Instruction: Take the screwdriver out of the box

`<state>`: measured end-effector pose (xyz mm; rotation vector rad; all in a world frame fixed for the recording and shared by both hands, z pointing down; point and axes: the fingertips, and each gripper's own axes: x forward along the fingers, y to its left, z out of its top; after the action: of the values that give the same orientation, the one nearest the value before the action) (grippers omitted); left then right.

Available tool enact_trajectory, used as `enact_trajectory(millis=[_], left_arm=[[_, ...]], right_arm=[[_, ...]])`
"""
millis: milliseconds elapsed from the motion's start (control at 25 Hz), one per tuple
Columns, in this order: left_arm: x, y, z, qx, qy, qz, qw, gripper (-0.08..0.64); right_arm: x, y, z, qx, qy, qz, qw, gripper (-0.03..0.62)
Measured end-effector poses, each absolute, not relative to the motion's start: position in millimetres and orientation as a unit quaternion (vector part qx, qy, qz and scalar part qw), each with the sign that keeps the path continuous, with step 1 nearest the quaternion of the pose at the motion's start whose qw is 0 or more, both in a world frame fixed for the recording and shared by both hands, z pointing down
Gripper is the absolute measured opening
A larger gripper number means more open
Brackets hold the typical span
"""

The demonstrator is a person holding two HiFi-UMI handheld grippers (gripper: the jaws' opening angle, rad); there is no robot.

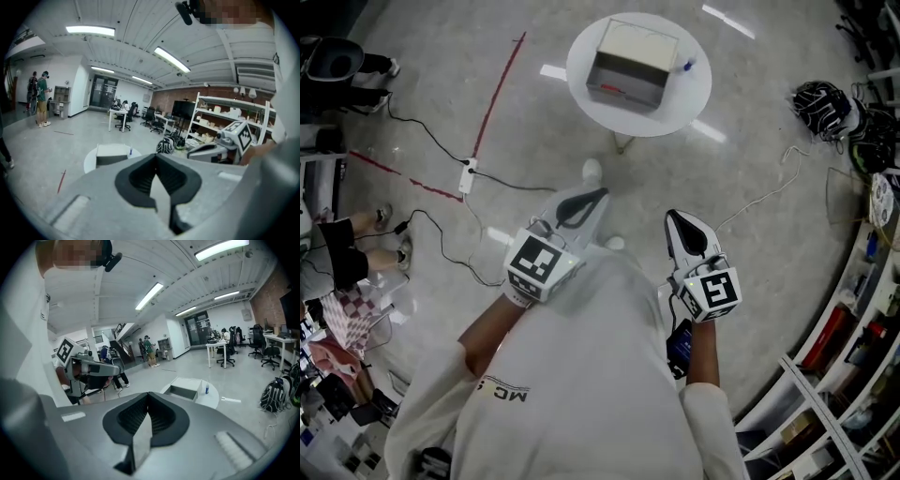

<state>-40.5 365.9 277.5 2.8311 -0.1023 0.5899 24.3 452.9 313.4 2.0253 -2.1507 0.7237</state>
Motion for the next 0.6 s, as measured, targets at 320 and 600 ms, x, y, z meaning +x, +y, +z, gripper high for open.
enact_trajectory(millis=[320,600], left_arm=[[14.5,197.4,257.0,0.975,-0.041,0.181,0.122,0.0],[31.8,79.5,272.8,0.972,-0.05,0.176,0.144,0.0]], right_arm=[[76.7,278.5,275.6,0.635,-0.741,0.181,0.123,0.002],[106.0,151.1,281.6,0.621,-0.749,0.186,0.138,0.014]])
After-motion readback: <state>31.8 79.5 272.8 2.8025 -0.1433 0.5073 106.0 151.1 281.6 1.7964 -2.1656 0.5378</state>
